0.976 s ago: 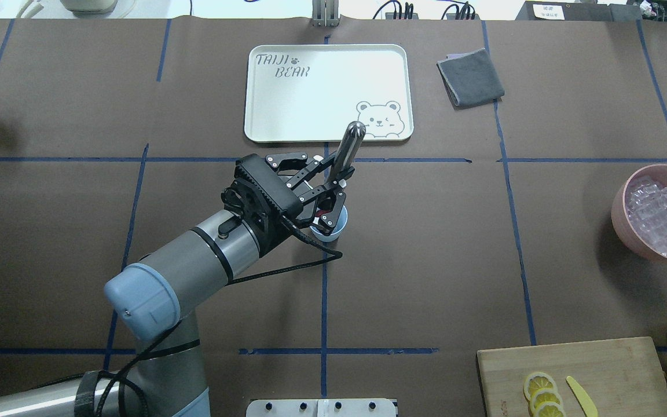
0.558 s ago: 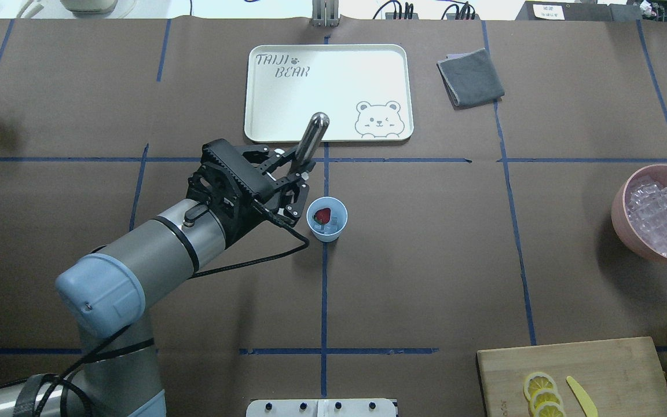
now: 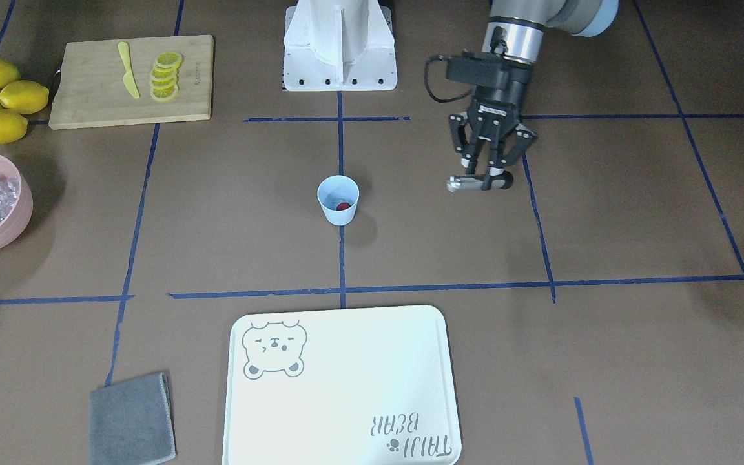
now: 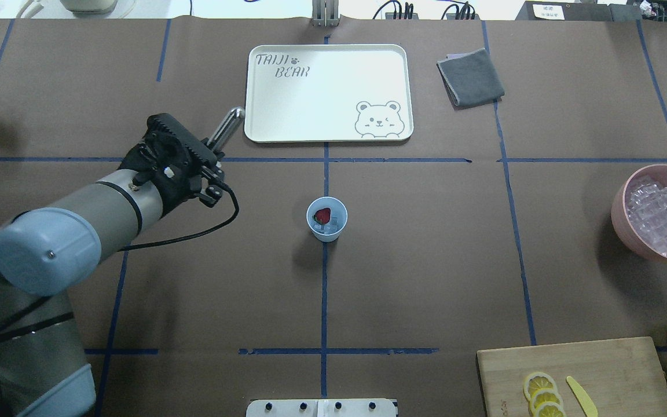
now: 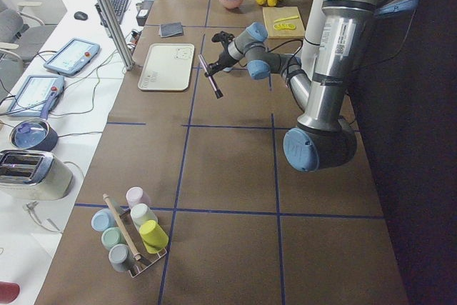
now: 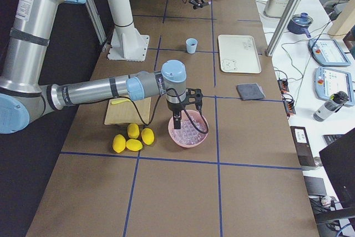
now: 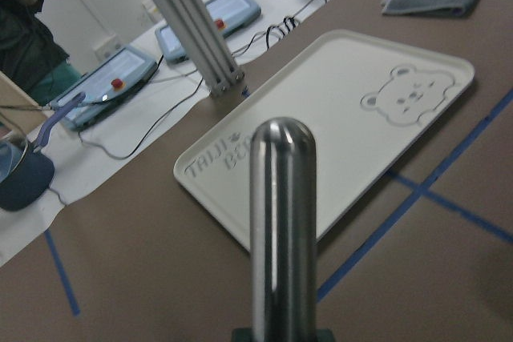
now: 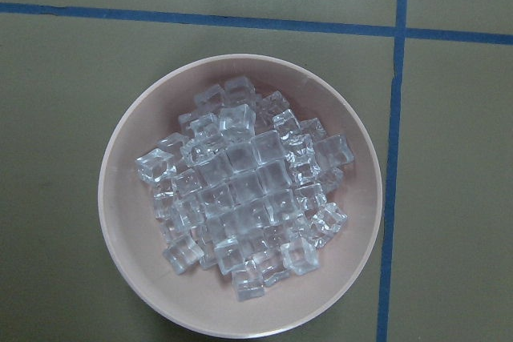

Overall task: Mash ice and strawberries in cup
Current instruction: 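Lift the muddler out of the cup and carry it back with the left gripper, then lower the muddler onto the table with the left gripper and release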

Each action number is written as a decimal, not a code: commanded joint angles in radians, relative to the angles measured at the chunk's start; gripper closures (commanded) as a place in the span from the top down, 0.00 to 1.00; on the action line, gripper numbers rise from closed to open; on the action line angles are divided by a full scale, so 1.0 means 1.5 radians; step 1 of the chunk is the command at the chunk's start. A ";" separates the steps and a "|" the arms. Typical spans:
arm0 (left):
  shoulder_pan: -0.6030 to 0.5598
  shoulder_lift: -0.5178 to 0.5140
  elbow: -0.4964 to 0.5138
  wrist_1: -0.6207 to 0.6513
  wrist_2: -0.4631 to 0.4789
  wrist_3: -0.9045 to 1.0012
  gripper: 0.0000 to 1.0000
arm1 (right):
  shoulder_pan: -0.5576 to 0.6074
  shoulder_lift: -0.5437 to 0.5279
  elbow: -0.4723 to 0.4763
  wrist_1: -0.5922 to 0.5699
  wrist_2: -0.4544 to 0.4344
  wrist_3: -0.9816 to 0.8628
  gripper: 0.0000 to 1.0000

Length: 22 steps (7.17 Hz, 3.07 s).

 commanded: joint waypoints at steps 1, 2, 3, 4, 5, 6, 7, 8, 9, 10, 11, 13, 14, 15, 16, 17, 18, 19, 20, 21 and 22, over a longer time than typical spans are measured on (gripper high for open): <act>-0.113 0.111 0.010 0.010 -0.152 -0.004 0.04 | 0.000 -0.002 0.001 0.000 0.002 0.000 1.00; -0.187 0.114 0.071 0.010 -0.258 -0.010 0.04 | 0.000 -0.002 0.001 0.000 0.002 0.000 1.00; -0.241 0.120 0.142 0.009 -0.335 -0.006 0.04 | 0.000 -0.002 -0.001 0.000 0.002 0.000 1.00; -0.263 0.110 0.190 0.009 -0.343 -0.012 0.07 | 0.000 -0.004 0.002 0.000 0.002 0.000 1.00; -0.264 0.110 0.233 0.009 -0.343 -0.012 0.07 | 0.000 -0.004 0.002 0.000 0.002 0.000 1.00; -0.264 0.112 0.270 0.002 -0.343 -0.012 0.07 | 0.000 -0.003 0.001 0.000 0.001 0.000 1.00; -0.270 0.110 0.288 0.001 -0.345 -0.018 0.06 | 0.000 -0.003 0.003 0.000 0.002 0.000 1.00; -0.271 0.111 0.301 -0.001 -0.366 -0.043 0.05 | 0.000 -0.003 0.003 0.000 0.002 0.000 1.00; -0.272 0.111 0.311 -0.002 -0.374 -0.046 0.05 | 0.000 -0.003 0.003 0.000 0.001 0.000 1.00; -0.270 0.108 0.318 -0.003 -0.374 -0.080 0.05 | 0.000 -0.003 0.003 0.000 0.002 0.000 1.00; -0.270 0.107 0.319 -0.006 -0.374 -0.084 0.05 | 0.000 -0.003 0.003 0.000 0.002 0.000 1.00; -0.269 0.106 0.372 -0.066 -0.374 -0.086 0.06 | 0.000 -0.003 0.002 0.000 0.002 0.000 1.00; -0.267 0.104 0.398 -0.103 -0.374 -0.091 0.06 | 0.000 -0.003 0.002 0.000 0.002 0.000 1.00; -0.268 0.103 0.395 -0.107 -0.375 -0.093 0.06 | 0.000 -0.003 0.003 0.000 0.002 0.000 1.00; -0.268 0.104 0.396 -0.107 -0.377 -0.093 0.07 | 0.000 -0.003 0.003 0.000 0.002 0.000 1.00; -0.269 0.104 0.394 -0.107 -0.377 -0.094 0.09 | 0.000 -0.003 0.005 0.000 0.002 0.000 1.00; -0.269 0.104 0.394 -0.107 -0.377 -0.094 0.25 | 0.000 -0.003 0.005 0.000 0.002 0.000 1.00; -0.270 0.105 0.394 -0.107 -0.377 -0.093 0.56 | 0.000 -0.003 0.005 0.000 0.002 0.001 1.00; -0.270 0.106 0.393 -0.108 -0.377 -0.091 1.00 | 0.000 -0.003 0.005 0.000 0.002 0.001 1.00; -0.270 0.107 0.392 -0.108 -0.377 -0.089 1.00 | 0.000 -0.003 0.005 0.000 0.002 0.001 1.00; -0.270 0.107 0.391 -0.108 -0.378 -0.089 1.00 | 0.000 -0.003 0.005 0.000 0.002 0.001 1.00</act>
